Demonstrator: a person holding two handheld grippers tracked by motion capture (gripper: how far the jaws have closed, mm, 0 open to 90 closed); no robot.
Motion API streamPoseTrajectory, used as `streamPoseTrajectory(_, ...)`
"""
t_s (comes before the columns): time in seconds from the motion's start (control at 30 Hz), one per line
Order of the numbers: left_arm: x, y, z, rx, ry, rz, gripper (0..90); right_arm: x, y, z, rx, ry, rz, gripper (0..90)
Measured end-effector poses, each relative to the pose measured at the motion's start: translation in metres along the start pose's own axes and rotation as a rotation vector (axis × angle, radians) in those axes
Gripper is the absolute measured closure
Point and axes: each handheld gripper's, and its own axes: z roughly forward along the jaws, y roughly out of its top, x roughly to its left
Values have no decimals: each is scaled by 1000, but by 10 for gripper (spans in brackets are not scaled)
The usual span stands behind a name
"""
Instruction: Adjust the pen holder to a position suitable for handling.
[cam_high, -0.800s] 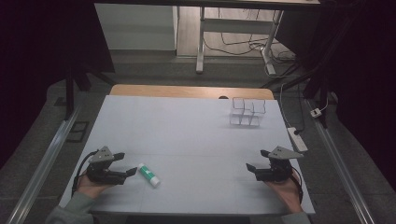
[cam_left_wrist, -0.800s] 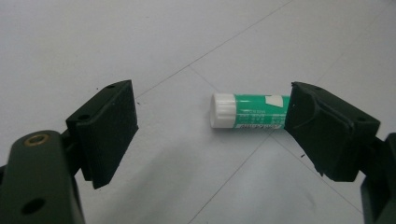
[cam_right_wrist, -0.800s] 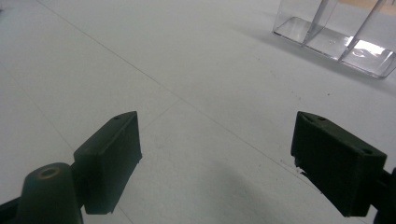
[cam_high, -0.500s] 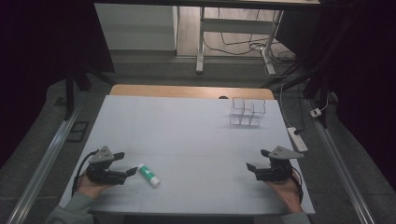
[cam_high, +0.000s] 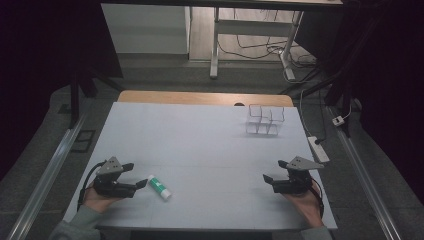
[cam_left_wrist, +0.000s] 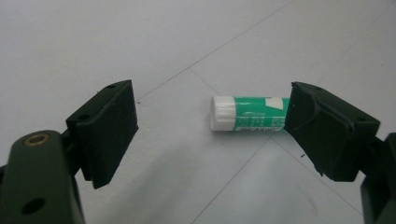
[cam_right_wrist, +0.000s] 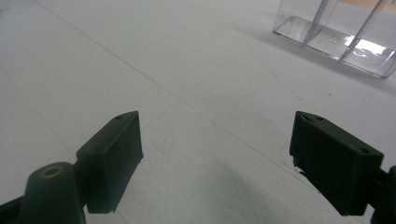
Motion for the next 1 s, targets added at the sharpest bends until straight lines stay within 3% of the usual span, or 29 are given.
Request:
streamPoseTrajectory(0.7, -1, 0, 1, 8, 6, 9, 169, -7, 7, -2, 3, -36, 28, 219)
streamPoseTrajectory(1.0, -1, 0, 1, 7, 7, 8, 169, -17, 19, 1, -1, -60, 71, 229)
